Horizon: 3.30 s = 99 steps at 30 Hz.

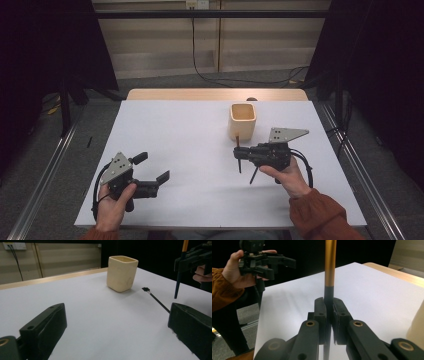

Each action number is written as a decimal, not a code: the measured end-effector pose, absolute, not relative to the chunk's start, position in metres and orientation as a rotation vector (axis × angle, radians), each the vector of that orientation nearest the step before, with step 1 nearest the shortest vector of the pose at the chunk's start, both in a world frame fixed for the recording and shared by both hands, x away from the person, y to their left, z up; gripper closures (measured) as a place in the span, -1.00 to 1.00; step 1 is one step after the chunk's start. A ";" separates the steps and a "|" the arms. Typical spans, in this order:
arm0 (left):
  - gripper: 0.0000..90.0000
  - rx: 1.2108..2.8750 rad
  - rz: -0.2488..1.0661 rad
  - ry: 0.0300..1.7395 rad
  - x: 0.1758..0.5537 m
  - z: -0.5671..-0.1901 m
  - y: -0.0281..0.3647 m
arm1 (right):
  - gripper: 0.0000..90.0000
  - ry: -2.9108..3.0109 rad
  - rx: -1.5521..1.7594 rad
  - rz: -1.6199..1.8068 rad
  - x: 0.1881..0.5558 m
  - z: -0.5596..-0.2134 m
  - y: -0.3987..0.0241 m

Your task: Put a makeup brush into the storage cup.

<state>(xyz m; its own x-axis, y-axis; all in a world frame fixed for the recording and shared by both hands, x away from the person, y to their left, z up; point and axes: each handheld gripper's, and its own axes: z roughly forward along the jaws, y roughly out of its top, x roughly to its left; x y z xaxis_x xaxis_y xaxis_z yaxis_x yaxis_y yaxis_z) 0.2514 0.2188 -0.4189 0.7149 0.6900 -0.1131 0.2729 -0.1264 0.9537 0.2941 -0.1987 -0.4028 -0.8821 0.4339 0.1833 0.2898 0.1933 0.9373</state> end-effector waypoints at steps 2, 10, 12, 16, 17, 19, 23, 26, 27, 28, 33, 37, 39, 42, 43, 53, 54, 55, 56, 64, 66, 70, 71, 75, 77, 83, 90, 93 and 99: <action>-0.96 1.698 0.436 0.796 0.248 -0.422 0.223 | 0.86 2.319 0.714 1.783 0.295 -0.401 -0.200; -0.97 1.684 0.452 0.865 0.242 -0.439 0.235 | 0.86 2.270 0.779 1.793 0.301 -0.403 -0.207; -0.97 1.674 0.471 0.868 0.241 -0.438 0.237 | 0.86 2.263 0.780 1.793 0.302 -0.402 -0.208; -0.98 1.634 0.490 0.886 0.241 -0.436 0.245 | 0.86 2.247 0.793 1.786 0.303 -0.400 -0.212; -0.98 1.628 0.487 0.893 0.241 -0.437 0.245 | 0.86 2.247 0.793 1.786 0.303 -0.400 -0.212; -0.98 1.640 0.486 0.885 0.241 -0.438 0.245 | 0.86 2.233 0.820 1.792 0.307 -0.400 -0.216; -0.97 1.635 0.491 0.872 0.239 -0.437 0.244 | 0.86 2.216 0.843 1.787 0.310 -0.399 -0.219; -0.97 1.627 0.493 0.880 0.238 -0.437 0.245 | 0.86 2.196 0.853 1.785 0.315 -0.397 -0.221; -0.97 1.627 0.494 0.874 0.238 -0.437 0.246 | 0.86 2.188 0.852 1.778 0.318 -0.395 -0.222; -0.97 1.628 0.496 0.874 0.238 -0.437 0.246 | 0.86 2.188 0.852 1.778 0.318 -0.395 -0.222; -0.97 1.635 0.497 0.877 0.236 -0.437 0.246 | 0.86 2.150 0.849 1.781 0.324 -0.384 -0.225; -0.97 1.630 0.493 0.884 0.234 -0.437 0.247 | 0.86 2.136 0.836 1.763 0.328 -0.374 -0.225; -0.97 1.640 0.499 0.879 0.235 -0.437 0.246 | 0.86 2.131 0.835 1.758 0.332 -0.371 -0.225; -0.97 1.637 0.495 0.879 0.235 -0.437 0.246 | 0.86 2.111 0.835 1.748 0.340 -0.365 -0.225; -0.97 1.637 0.495 0.879 0.235 -0.437 0.246 | 0.86 2.111 0.835 1.748 0.340 -0.365 -0.225; -0.97 1.643 0.501 0.886 0.235 -0.437 0.248 | 0.86 2.072 0.835 1.721 0.360 -0.344 -0.226; -0.97 1.642 0.500 0.887 0.235 -0.437 0.248 | 0.86 2.073 0.839 1.718 0.363 -0.343 -0.225; -0.96 1.640 0.498 0.889 0.235 -0.437 0.248 | 0.86 2.069 0.850 1.709 0.366 -0.343 -0.225; -0.97 1.640 0.496 0.891 0.235 -0.437 0.249 | 0.86 2.063 0.860 1.711 0.369 -0.343 -0.225; -0.97 1.650 0.499 0.881 0.235 -0.437 0.248 | 0.86 2.048 0.870 1.676 0.389 -0.337 -0.219; -0.97 1.651 0.500 0.880 0.235 -0.437 0.248 | 0.86 2.041 0.863 1.681 0.392 -0.335 -0.216; -0.97 1.648 0.494 0.888 0.235 -0.437 0.248 | 0.86 2.026 0.864 1.684 0.400 -0.334 -0.211; -0.97 1.651 0.496 0.884 0.235 -0.436 0.248 | 0.85 2.030 0.867 1.672 0.402 -0.335 -0.211; -0.97 1.650 0.497 0.875 0.234 -0.435 0.249 | 0.86 2.042 0.896 1.647 0.411 -0.342 -0.210; -0.97 1.647 0.491 0.879 0.234 -0.436 0.249 | 0.85 2.038 0.909 1.650 0.414 -0.344 -0.210; -0.97 1.657 0.485 0.869 0.235 -0.436 0.248 | 0.86 2.027 0.935 1.632 0.421 -0.349 -0.212; -0.97 1.664 0.486 0.872 0.235 -0.437 0.247 | 0.86 2.031 0.962 1.616 0.429 -0.360 -0.214; -0.97 1.673 0.490 0.862 0.235 -0.436 0.247 | 0.85 2.032 0.966 1.619 0.430 -0.362 -0.214; -0.97 1.672 0.493 0.862 0.235 -0.436 0.247 | 0.86 2.040 0.968 1.617 0.427 -0.371 -0.217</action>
